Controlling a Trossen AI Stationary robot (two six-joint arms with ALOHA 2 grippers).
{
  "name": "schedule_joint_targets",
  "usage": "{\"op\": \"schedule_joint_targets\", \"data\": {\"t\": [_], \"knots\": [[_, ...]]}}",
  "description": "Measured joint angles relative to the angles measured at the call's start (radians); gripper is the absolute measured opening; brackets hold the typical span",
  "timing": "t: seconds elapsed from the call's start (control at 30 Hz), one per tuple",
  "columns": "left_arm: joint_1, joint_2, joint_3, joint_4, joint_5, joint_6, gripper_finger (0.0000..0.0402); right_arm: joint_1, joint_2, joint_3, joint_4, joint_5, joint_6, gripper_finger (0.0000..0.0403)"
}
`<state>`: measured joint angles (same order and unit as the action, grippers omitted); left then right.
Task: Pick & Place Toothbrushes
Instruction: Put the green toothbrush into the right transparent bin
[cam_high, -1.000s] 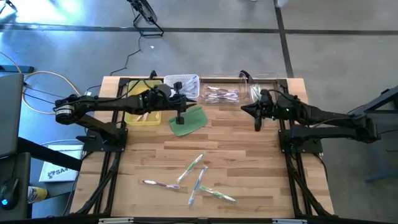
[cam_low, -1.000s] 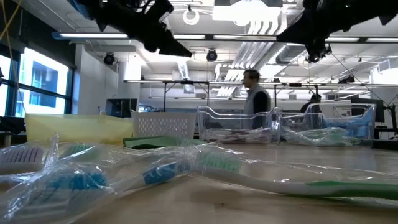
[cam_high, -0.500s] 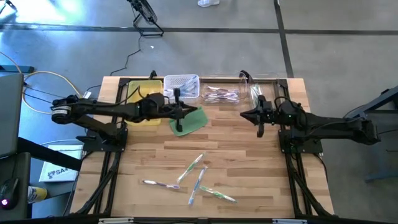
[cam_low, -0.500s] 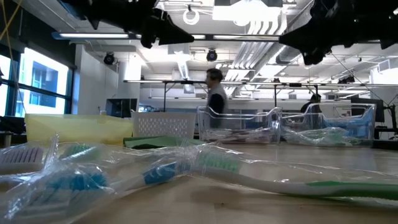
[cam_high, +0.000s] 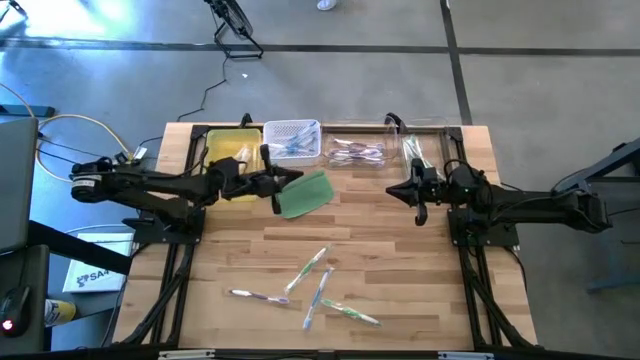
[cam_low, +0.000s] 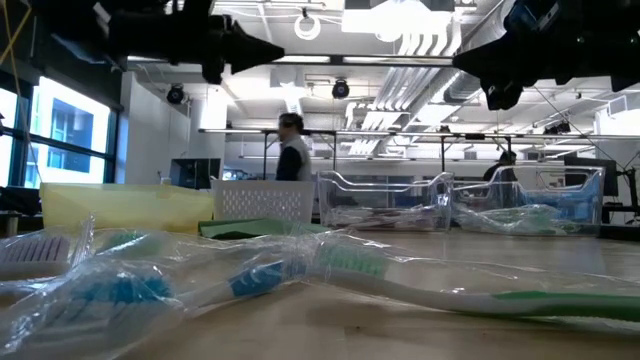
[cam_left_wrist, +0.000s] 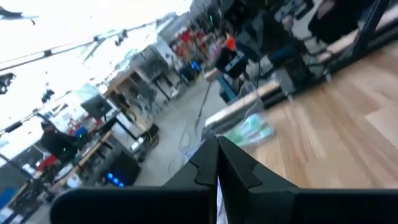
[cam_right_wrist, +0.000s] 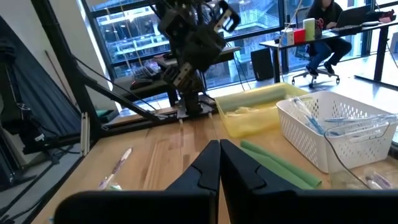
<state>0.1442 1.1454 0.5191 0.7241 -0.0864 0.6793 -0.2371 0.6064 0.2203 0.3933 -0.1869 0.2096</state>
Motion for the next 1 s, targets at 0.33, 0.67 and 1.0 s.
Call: {"op": "schedule_joint_targets", "data": {"t": [0.33,0.67,1.0], "knots": [[-0.001,-0.001,-0.062,0.113,0.077,0.002,0.0000,0.000,0.012,0.000,0.008,0.001,0.003,0.0003],[-0.001,-0.001,-0.062,0.113,0.077,0.046,0.0000,0.000,0.016,0.000,0.007,0.001,-0.004,0.0003],[-0.001,0.000,-0.062,0.105,0.077,-0.030,0.0000,0.000,0.016,0.000,0.007,0.003,-0.011,0.0003]]}}
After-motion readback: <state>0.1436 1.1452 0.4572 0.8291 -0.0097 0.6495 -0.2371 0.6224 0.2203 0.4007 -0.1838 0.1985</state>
